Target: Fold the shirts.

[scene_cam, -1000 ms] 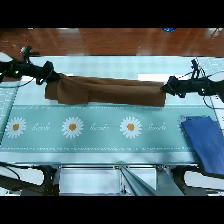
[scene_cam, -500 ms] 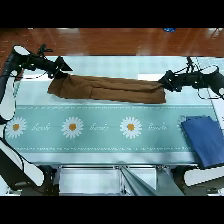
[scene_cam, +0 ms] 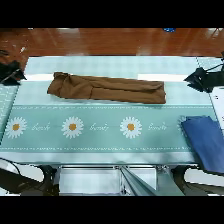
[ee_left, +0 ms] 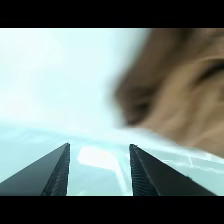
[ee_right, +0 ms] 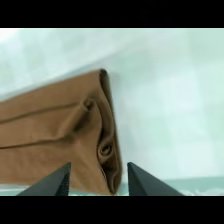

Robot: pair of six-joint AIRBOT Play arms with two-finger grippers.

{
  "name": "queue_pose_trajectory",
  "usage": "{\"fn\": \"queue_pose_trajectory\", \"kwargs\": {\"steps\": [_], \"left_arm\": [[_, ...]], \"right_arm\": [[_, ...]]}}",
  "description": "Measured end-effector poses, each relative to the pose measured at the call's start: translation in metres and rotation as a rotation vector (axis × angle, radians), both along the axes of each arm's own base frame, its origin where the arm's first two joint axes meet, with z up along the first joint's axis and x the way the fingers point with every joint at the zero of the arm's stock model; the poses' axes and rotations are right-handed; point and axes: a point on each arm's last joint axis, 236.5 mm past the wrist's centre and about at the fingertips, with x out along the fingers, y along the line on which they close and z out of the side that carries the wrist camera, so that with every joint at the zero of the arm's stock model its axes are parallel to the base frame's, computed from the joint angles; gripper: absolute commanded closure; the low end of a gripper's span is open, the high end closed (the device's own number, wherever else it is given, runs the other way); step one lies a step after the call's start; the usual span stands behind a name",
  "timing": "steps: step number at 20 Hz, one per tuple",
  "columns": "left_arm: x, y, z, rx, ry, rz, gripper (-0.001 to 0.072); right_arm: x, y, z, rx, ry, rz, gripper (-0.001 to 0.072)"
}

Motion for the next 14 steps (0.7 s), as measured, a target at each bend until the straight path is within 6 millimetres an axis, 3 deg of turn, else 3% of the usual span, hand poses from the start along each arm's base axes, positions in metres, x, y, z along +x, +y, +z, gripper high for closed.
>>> {"fn": "queue_pose_trajectory", "kwargs": {"steps": [2,4,10,14], "left_arm": [[-0.02,0.011,0.014,0.053,-0.067,0.065,0.0243],[-0.035,-0.007,0.019,0.045,-0.165,0.067,0.0242],[-0.07,-0.134,-0.004,-0.145,-0.333,-0.088,0.0242],[-0.075,-0.202,-0.01,-0.196,-0.382,-0.221,0.0243]], "right_arm": [[-0.014,0.0,-0.016,-0.003,0.031,-0.04,0.0293],[-0.019,0.009,-0.037,0.015,0.049,-0.071,0.0293],[-0.007,0.054,-0.09,0.13,0.103,-0.113,0.0293],[0.01,0.08,-0.109,0.197,0.123,-0.099,0.0293]]}}
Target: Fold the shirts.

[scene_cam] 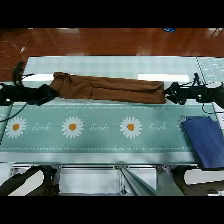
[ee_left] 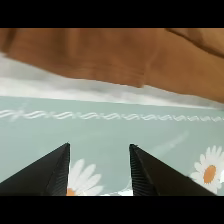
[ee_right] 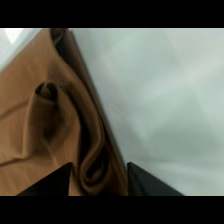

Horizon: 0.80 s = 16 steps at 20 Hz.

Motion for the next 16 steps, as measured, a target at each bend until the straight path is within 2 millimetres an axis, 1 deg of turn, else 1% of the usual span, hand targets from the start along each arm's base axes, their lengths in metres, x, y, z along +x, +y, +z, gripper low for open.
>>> {"fn": "queue_pose_trajectory", "kwargs": {"steps": [1,2,3,4,6,7,8,10,12,13,14,16], "left_arm": [[0.0,-0.012,0.0,-0.001,-0.014,-0.025,0.0242],[0.001,-0.023,0.0,0.002,-0.032,-0.045,0.0243],[0.002,-0.033,0.001,0.001,-0.049,-0.063,0.0242],[0.002,-0.042,0.001,0.002,-0.062,-0.078,0.0243],[0.002,-0.053,0.001,0.003,-0.076,-0.099,0.0256],[0.001,-0.057,0.001,0.0,-0.076,-0.108,0.0444],[0.0,-0.06,0.0,0.001,-0.076,-0.116,0.0676],[-0.001,-0.065,0.0,0.0,-0.078,-0.129,0.0683],[-0.003,-0.072,0.001,-0.002,-0.081,-0.148,0.0683],[-0.003,-0.077,0.003,-0.003,-0.085,-0.162,0.0683],[-0.004,-0.086,0.004,-0.004,-0.09,-0.185,0.0684],[-0.002,-0.108,0.006,-0.006,-0.097,-0.24,0.0684]], "right_arm": [[0.005,0.01,-0.002,0.02,0.005,0.014,0.0299],[0.009,0.022,-0.004,0.03,0.008,0.041,0.0353],[0.014,0.033,-0.007,0.039,0.009,0.064,0.0544],[0.017,0.044,-0.01,0.036,0.013,0.099,0.0686],[0.028,0.062,-0.003,0.027,-0.013,0.155,0.0689],[0.032,0.069,0.006,0.028,-0.034,0.182,0.0689],[0.034,0.074,0.016,0.022,-0.057,0.206,0.0689],[0.03,0.077,0.041,-0.023,-0.093,0.268,0.0689],[0.013,0.075,0.067,-0.1,-0.116,0.33,0.0689],[0.001,0.074,0.08,-0.139,-0.125,0.354,0.0689],[-0.015,0.074,0.094,-0.18,-0.138,0.379,0.0689],[-0.049,0.074,0.12,-0.238,-0.172,0.396,0.0689]]}}
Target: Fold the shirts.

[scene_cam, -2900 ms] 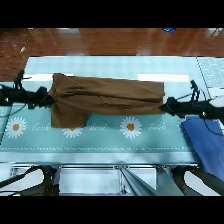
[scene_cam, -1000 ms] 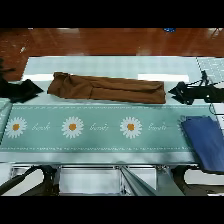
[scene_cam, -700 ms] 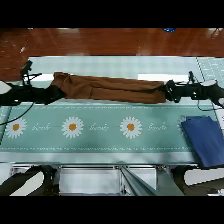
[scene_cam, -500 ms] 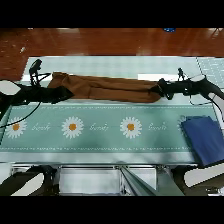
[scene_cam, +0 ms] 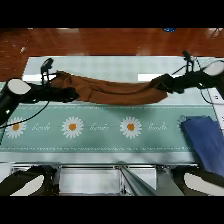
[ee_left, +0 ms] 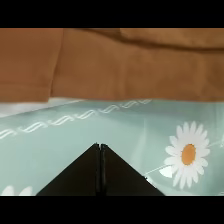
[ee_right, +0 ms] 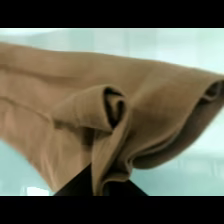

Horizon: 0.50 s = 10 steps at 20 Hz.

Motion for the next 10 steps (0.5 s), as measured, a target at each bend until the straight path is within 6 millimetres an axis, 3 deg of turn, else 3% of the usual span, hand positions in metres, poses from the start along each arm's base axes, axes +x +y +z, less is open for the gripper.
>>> {"fn": "queue_pose_trajectory", "kwargs": {"steps": [3,5,8,10], "left_arm": [[0.007,-0.05,-0.004,0.0,0.006,-0.117,0.0684],[0.008,-0.094,-0.013,0.002,0.03,-0.215,0.0683],[-0.009,-0.166,-0.037,0.008,0.097,-0.374,0.0683],[-0.037,-0.21,-0.053,0.008,0.153,-0.485,0.0683]], "right_arm": [[-0.055,0.006,0.034,-0.022,-0.069,-0.004,0.0689],[-0.086,0.007,0.054,-0.016,-0.119,-0.025,0.0689],[-0.119,0.01,0.077,0.004,-0.182,-0.054,0.0689],[-0.132,0.011,0.089,0.018,-0.215,-0.066,0.0689]]}}
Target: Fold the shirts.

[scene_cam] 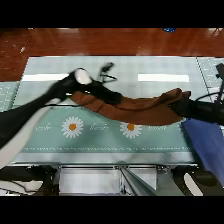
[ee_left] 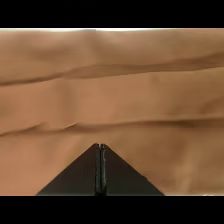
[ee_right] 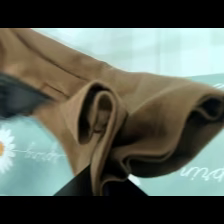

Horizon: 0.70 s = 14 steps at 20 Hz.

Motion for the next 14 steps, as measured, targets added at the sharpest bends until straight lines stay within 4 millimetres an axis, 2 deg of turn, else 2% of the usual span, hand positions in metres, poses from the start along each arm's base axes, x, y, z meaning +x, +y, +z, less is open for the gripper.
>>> {"fn": "queue_pose_trajectory", "kwargs": {"steps": [3,5,6,7,9,10,12,14], "left_arm": [[-0.051,-0.053,-0.021,-0.004,0.08,-0.126,0.0683],[-0.082,-0.073,-0.031,-0.003,0.119,-0.196,0.0683],[-0.092,-0.079,-0.03,-0.011,0.133,-0.223,0.0683],[-0.093,-0.082,-0.03,-0.015,0.128,-0.233,0.0683],[-0.075,-0.081,-0.023,-0.036,0.112,-0.208,0.0683],[-0.059,-0.073,-0.015,-0.049,0.105,-0.176,0.0683],[-0.016,-0.047,0.003,-0.071,0.083,-0.089,0.0683],[0.027,-0.003,0.029,-0.097,0.059,0.021,0.0683]], "right_arm": [[-0.009,0.001,0.007,0.015,-0.02,-0.01,0.0689],[-0.011,0.002,0.01,0.022,-0.032,-0.017,0.0689],[-0.01,0.002,0.012,0.026,-0.039,-0.02,0.0689],[-0.01,0.002,0.013,0.029,-0.043,-0.022,0.0689],[-0.01,0.003,0.015,0.04,-0.048,-0.025,0.0689],[-0.009,0.005,0.016,0.049,-0.048,-0.025,0.0689],[-0.006,0.01,0.015,0.074,-0.04,-0.015,0.0689],[0.002,0.02,0.014,0.117,-0.031,0.012,0.0689]]}}
